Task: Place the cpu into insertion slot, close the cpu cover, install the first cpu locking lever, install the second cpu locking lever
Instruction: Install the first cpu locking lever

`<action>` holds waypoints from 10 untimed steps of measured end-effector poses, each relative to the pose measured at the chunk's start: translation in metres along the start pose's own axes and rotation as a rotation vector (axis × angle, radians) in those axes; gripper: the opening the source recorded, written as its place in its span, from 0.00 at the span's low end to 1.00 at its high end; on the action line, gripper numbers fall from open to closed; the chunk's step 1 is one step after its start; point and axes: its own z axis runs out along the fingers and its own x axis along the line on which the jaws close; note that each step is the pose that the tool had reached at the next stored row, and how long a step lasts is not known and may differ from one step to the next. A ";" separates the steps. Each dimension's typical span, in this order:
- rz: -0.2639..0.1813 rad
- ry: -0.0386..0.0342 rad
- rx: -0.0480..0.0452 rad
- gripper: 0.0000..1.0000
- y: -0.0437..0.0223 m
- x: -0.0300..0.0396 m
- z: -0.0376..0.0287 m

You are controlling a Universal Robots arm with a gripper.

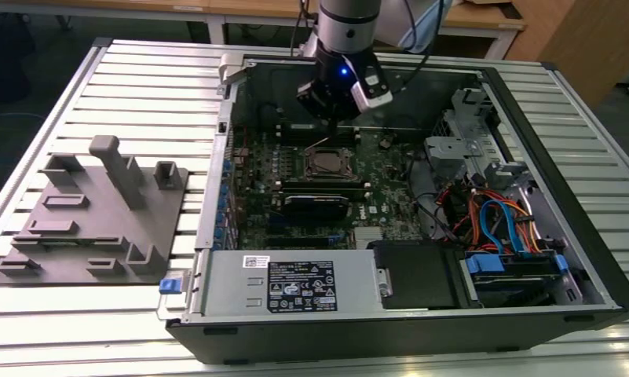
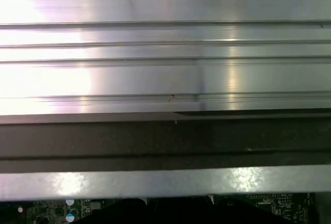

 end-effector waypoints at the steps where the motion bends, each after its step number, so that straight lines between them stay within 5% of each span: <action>1: 0.000 0.0001 0.0000 0.10 0.0000 -0.0001 0.0007; 10: 0.000 0.0000 -0.0001 0.10 0.0000 -0.0021 0.0060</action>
